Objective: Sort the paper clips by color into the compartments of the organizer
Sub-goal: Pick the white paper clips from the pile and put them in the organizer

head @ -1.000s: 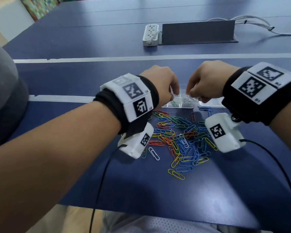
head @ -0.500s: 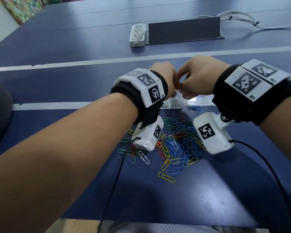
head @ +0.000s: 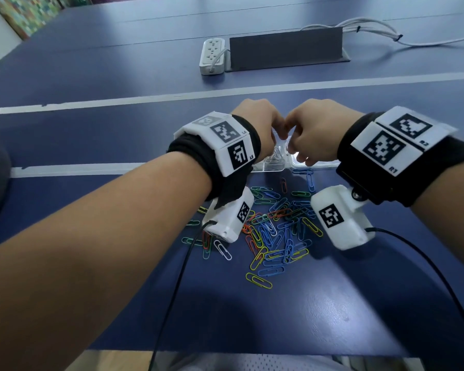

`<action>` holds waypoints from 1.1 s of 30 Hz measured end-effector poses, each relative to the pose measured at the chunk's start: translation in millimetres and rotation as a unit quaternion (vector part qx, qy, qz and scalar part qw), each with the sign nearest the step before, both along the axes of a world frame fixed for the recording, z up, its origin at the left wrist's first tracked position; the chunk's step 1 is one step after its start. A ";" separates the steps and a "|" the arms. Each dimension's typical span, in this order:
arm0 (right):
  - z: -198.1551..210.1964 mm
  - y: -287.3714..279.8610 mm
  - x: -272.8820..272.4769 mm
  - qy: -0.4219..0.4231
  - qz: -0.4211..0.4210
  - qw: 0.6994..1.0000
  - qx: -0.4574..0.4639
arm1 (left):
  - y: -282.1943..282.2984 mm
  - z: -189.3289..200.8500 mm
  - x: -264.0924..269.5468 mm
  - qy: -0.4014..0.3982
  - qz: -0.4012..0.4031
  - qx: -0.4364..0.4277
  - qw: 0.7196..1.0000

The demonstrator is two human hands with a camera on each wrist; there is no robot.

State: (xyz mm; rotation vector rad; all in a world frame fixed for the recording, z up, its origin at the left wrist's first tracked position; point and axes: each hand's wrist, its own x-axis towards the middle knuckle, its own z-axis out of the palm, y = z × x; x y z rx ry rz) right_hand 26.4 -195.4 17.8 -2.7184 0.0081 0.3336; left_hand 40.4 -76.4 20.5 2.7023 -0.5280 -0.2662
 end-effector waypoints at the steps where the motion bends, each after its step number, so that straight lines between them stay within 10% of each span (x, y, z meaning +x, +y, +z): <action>1: 0.6 0.3 -0.9 0.001 0.002 1.000 -0.004 | 0.2 -1.0 -0.6 -0.006 -0.001 -0.003 1.000; 18: 3.7 11.8 -20.5 -0.072 0.110 0.990 -0.044 | 68.5 2.3 -36.7 0.026 -0.100 0.095 0.990; 24: 2.9 27.8 -62.6 0.049 0.263 0.955 -0.126 | 72.9 -11.3 -64.6 0.104 -0.198 0.172 0.959; 33: -4.8 28.5 -62.9 0.020 0.232 0.958 -0.167 | 76.0 -18.1 -67.9 0.084 -0.228 0.183 0.953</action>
